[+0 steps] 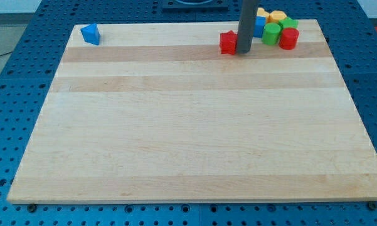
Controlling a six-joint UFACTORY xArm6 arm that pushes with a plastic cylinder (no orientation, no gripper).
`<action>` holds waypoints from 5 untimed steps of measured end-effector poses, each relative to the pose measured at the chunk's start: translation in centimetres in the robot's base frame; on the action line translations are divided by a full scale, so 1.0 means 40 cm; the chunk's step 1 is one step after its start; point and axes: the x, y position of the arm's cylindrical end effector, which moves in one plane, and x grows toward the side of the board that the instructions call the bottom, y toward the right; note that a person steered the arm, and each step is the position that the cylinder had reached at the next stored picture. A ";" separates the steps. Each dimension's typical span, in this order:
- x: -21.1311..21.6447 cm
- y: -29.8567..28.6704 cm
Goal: Place red star at top center of the board
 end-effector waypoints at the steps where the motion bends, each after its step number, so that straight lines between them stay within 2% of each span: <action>1: -0.001 -0.037; 5: -0.084 -0.123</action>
